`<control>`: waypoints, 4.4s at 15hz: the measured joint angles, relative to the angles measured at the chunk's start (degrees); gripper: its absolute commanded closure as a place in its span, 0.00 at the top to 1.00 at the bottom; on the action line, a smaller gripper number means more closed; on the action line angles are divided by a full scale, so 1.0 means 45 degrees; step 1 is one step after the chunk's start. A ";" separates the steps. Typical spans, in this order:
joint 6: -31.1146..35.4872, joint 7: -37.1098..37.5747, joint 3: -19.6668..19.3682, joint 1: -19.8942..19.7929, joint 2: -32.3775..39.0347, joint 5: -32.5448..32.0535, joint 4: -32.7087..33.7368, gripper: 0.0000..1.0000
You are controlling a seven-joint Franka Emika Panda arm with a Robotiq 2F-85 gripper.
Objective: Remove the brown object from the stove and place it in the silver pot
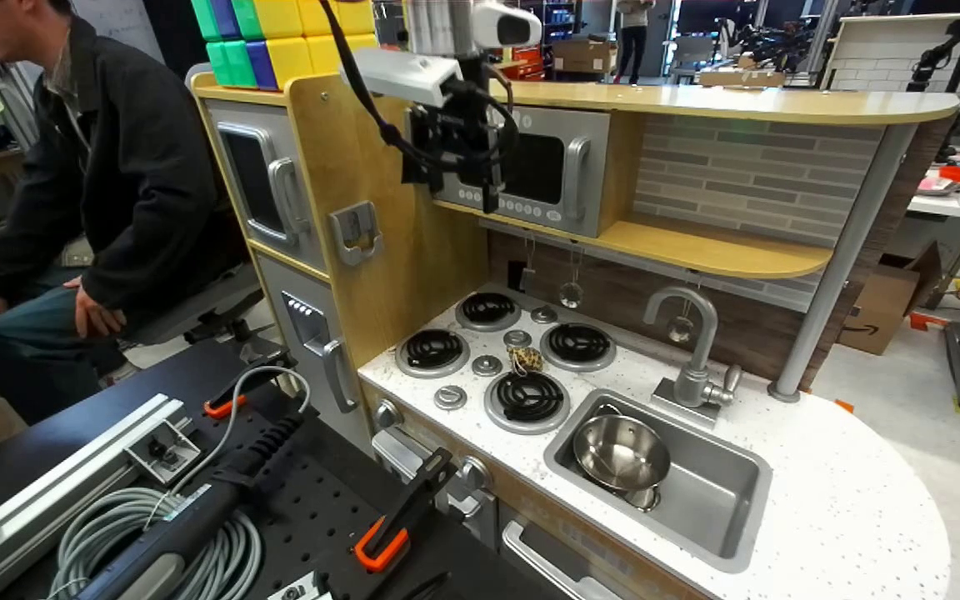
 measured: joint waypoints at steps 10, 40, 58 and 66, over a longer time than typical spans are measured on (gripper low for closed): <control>0.0339 0.0373 -0.0228 0.0010 0.2343 -0.0679 0.1828 1.00; 0.6407 0.4800 -0.3383 0.3073 1.0409 -0.1576 0.5338 1.00; 0.6585 0.4653 -0.3109 0.3062 1.1726 -0.1275 0.7328 0.74; 0.6466 0.4606 -0.2960 0.2959 1.2105 -0.1106 0.7790 0.13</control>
